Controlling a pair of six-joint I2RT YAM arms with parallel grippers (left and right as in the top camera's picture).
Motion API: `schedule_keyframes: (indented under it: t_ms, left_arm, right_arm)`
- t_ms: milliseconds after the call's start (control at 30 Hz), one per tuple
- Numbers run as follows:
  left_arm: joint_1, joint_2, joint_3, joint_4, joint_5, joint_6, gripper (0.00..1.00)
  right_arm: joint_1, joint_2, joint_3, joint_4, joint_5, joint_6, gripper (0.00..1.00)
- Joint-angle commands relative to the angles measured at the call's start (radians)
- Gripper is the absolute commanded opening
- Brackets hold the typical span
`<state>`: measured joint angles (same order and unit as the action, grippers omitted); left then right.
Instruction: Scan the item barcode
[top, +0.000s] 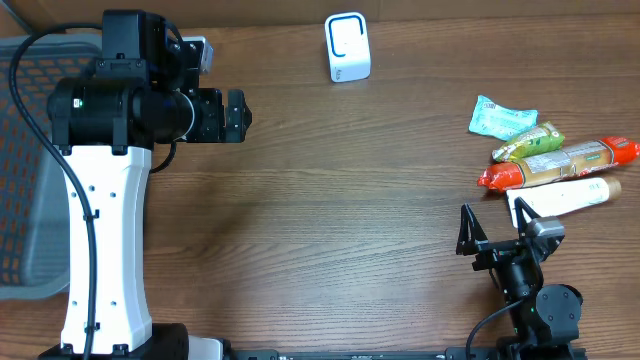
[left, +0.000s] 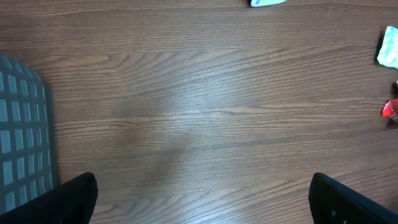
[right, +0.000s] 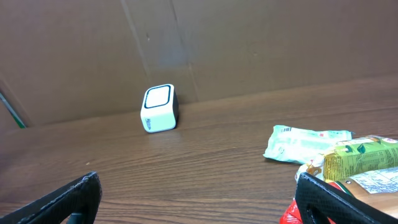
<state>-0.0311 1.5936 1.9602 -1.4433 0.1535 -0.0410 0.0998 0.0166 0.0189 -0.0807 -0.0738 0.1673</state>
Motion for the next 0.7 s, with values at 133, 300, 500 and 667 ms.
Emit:
schedule_keyframes:
  t_ms: [133, 300, 500, 667]
  left_arm:
    - [-0.002, 0.0, 0.003, 0.004, 0.0, 0.023, 0.99]
    - [-0.002, 0.0, 0.003, 0.004, 0.0, 0.023, 1.0]
    - [-0.002, 0.0, 0.003, 0.004, 0.0, 0.023, 1.0]
    - [-0.002, -0.056, -0.002, 0.004, -0.003, 0.023, 0.99]
  right_arm:
    - [0.005, -0.012, -0.011, 0.004, -0.006, -0.019, 1.0]
    - [0.005, -0.012, -0.011, 0.004, -0.006, -0.019, 1.0]
    - [0.005, -0.012, -0.011, 0.004, -0.006, -0.019, 1.0]
    - [0.005, -0.012, -0.011, 0.004, -0.006, -0.019, 1.0]
